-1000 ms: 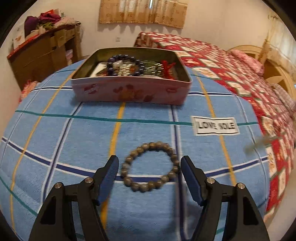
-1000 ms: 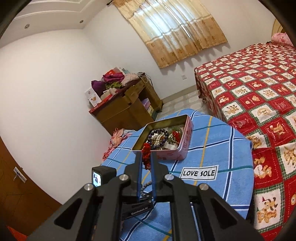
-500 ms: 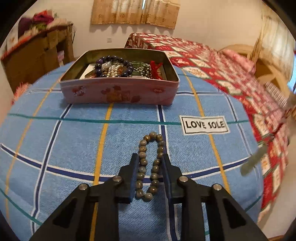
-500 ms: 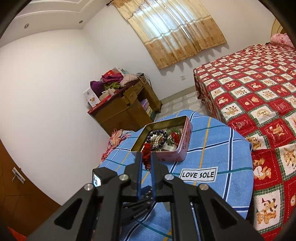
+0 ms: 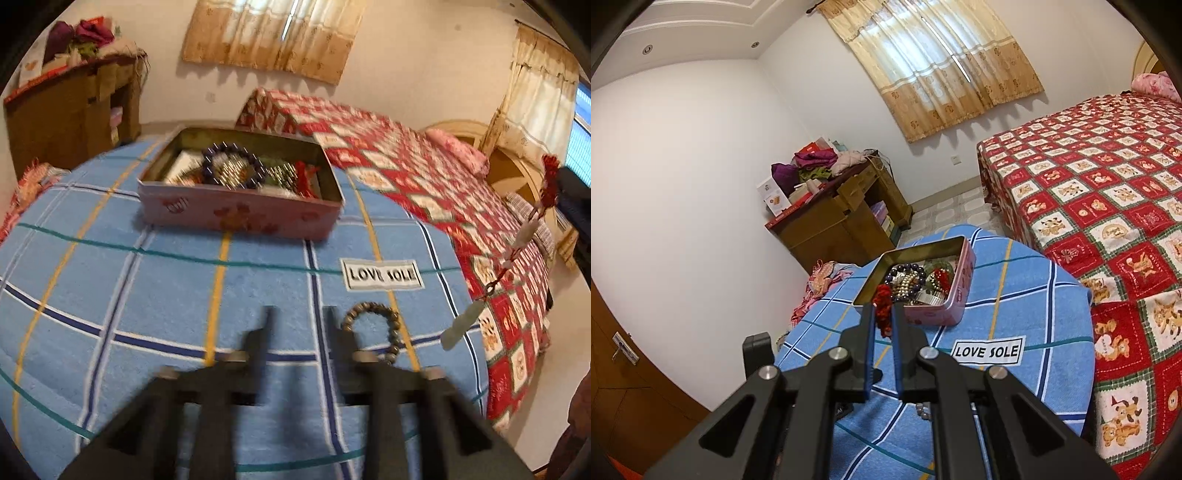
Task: Organize jewelry
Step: 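Grasp the grey bead bracelet with the left tool while the right tool holds the pendant, then carry the grey bead bracelet and jade pendant over the tin and lower them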
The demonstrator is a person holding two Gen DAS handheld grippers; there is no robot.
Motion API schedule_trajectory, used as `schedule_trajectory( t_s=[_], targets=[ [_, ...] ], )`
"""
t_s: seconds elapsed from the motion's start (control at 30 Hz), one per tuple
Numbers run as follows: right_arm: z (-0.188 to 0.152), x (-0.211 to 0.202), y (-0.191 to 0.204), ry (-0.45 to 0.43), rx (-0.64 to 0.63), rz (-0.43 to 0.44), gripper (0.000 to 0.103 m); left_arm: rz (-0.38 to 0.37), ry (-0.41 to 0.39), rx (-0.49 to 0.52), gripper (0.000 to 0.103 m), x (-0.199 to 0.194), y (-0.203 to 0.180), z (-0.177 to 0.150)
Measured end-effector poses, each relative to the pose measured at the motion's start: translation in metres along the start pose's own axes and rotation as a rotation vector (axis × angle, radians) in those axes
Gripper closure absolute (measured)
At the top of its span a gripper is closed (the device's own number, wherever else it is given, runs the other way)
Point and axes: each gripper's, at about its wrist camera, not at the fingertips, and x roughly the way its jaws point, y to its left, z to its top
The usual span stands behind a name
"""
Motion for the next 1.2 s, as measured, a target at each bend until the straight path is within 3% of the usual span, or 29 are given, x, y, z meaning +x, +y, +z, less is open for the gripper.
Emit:
schedule_trajectory(
  t_s=[0.03,0.1,0.23,0.3,0.4,0.47,0.5,0.53,0.7,0.8,1.0,1.2],
  targets=[
    [0.000,-0.001,0.000,-0.002,-0.001,-0.002,0.092,-0.015,0.018,-0.003,0.036,0.004,-0.003,-0.001],
    [0.001,-0.004,0.000,-0.009,-0.004,-0.006,0.092,-0.068,0.046,0.007,0.036,0.010,-0.015,-0.002],
    [0.003,-0.012,-0.002,-0.023,-0.006,-0.020,0.092,-0.072,0.120,0.060,0.034,0.032,-0.037,-0.002],
    [0.004,-0.014,-0.005,-0.030,-0.002,-0.029,0.092,-0.050,0.168,0.136,0.034,0.049,-0.056,-0.003],
    [0.005,-0.017,-0.009,-0.035,0.003,-0.041,0.092,0.061,0.146,0.263,0.034,0.061,-0.078,-0.007],
    [0.006,-0.019,-0.011,-0.038,0.003,-0.044,0.092,0.093,0.138,0.318,0.049,0.065,-0.086,-0.008],
    [0.006,-0.021,-0.012,-0.042,0.004,-0.044,0.092,0.082,0.131,0.323,0.070,0.064,-0.087,-0.007],
    [0.007,-0.022,-0.012,-0.045,0.004,-0.044,0.092,0.067,0.130,0.315,0.086,0.063,-0.085,-0.005],
    [0.009,-0.023,-0.017,-0.056,0.017,-0.042,0.092,-0.019,0.118,0.195,0.086,0.056,-0.059,0.000],
    [0.008,-0.022,-0.020,-0.056,0.027,-0.036,0.092,-0.046,0.057,0.144,0.087,0.041,-0.049,0.000],
    [0.016,-0.016,-0.015,-0.065,0.014,-0.031,0.092,-0.002,-0.034,0.137,0.087,0.007,-0.038,0.001],
    [0.034,-0.002,-0.005,-0.091,0.004,0.006,0.092,0.044,-0.148,0.096,0.087,-0.026,-0.015,0.027]
  ],
)
